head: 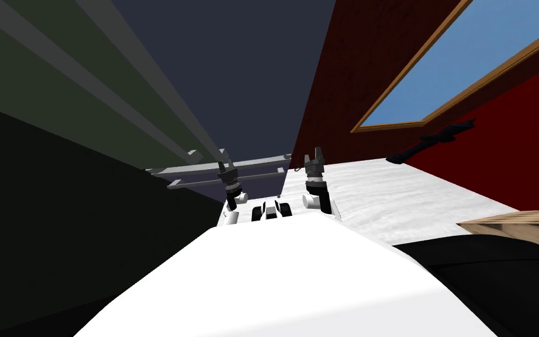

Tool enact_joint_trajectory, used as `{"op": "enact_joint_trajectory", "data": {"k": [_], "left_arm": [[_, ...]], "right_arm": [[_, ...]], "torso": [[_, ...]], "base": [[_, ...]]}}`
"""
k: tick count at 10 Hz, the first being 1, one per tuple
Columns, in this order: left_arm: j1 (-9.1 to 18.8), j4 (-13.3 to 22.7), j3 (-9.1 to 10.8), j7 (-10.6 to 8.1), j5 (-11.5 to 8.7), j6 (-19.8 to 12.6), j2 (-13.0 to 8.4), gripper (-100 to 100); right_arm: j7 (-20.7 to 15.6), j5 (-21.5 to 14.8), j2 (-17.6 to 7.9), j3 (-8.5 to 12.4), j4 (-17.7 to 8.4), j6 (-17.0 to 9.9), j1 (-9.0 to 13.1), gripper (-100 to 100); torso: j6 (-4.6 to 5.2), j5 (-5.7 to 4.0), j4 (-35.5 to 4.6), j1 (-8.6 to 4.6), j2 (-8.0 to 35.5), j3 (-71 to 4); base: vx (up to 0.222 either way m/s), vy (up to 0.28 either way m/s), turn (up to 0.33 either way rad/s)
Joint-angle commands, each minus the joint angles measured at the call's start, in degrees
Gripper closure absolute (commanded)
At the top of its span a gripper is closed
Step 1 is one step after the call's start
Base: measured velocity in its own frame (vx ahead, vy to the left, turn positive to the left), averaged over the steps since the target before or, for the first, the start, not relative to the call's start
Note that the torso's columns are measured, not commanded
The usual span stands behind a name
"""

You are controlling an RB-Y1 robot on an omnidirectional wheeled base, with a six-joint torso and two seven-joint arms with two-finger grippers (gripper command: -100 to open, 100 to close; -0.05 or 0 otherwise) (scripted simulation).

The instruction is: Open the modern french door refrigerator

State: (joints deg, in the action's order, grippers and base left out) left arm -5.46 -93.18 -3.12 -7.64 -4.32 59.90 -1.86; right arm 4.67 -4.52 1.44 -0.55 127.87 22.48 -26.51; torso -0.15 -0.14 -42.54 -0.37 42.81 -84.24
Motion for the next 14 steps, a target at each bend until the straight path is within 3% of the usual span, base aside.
{"op": "enact_joint_trajectory", "data": {"k": [1,6,7,8,9,14], "left_arm": [[0.04,-1.27,1.89,2.57,-0.27,-1.36,1.36,100],[0.17,-3.14,5.23,6.95,-0.74,-4.14,3.83,100],[-0.51,-2.13,4.80,6.20,-0.75,-4.02,3.53,100],[-1.10,-2.72,6.21,8.10,-1.72,-3.96,3.80,100],[-1.10,-2.72,6.21,8.10,-1.72,-3.96,3.80,100],[-1.75,-4.90,9.40,12.32,-4.03,-3.41,4.24,100]], "right_arm": [[0.00,0.00,0.00,0.00,0.00,0.00,0.01,0],[0.00,0.00,0.00,0.00,0.00,0.00,0.01,0],[0.00,0.00,-0.01,0.00,0.00,0.00,0.00,0],[0.00,0.00,-0.02,0.01,0.00,0.00,0.00,0],[0.00,0.00,0.00,0.00,0.00,0.00,-0.01,0],[0.00,0.00,0.00,0.00,0.00,0.00,-0.01,0]], "torso": [[0.10,-0.05,-0.10,-0.01,0.19,0.10],[0.14,-0.26,-0.33,0.01,-0.01,-0.14],[0.14,-0.25,-0.34,0.02,0.01,-0.11],[0.25,-0.18,-0.23,0.28,-0.25,-0.26],[-0.05,-0.09,-0.12,0.12,-0.24,-0.23],[0.27,-0.28,-0.15,-0.21,-0.18,-0.20]], "base": [[-0.116,-0.241,0.163],[-0.134,-0.200,0.144],[-0.052,-0.085,0.046],[-0.044,-0.181,0.144],[-0.051,-0.233,0.180],[-0.059,-0.244,0.150]]}}
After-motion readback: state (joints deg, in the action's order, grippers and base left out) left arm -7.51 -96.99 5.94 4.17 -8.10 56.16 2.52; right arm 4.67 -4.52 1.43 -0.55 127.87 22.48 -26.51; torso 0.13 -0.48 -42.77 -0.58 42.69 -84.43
